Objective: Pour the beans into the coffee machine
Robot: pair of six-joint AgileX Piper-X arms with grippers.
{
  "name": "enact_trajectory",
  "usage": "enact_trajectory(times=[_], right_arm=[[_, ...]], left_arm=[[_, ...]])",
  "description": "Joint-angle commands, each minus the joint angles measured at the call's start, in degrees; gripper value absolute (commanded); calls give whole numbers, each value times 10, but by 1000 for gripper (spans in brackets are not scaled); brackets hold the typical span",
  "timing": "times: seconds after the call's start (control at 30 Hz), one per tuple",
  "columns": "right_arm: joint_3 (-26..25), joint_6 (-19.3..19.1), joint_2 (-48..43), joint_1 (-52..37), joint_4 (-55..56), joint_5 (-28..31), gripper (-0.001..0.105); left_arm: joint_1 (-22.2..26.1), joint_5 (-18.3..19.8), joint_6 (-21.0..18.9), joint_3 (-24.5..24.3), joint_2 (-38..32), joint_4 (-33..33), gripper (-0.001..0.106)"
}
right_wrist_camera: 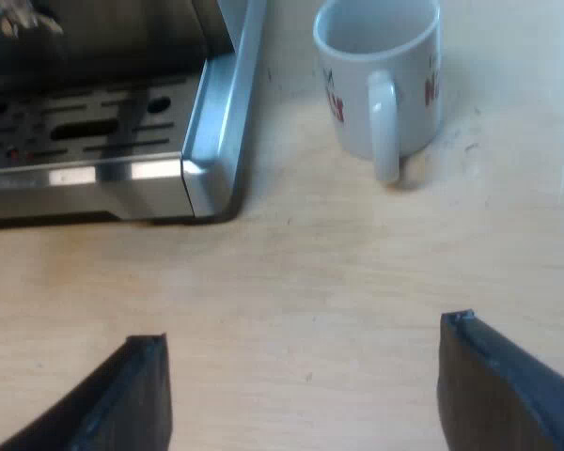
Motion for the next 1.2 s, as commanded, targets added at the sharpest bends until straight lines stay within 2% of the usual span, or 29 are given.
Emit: enact_trajectory(times=[0.03,0.47,1.2], right_arm=[[12,1,-27,0,-5,-7,62],[51,1,-26,0,-8,-7,62],[60,4,-26,0,-12,-7,62]], left_arm=[[-2,-5,-6,14,-23,3,69],[-2,-5,-6,76,-22,1,69],[-2,-8,-6,76,-22,-2,69]])
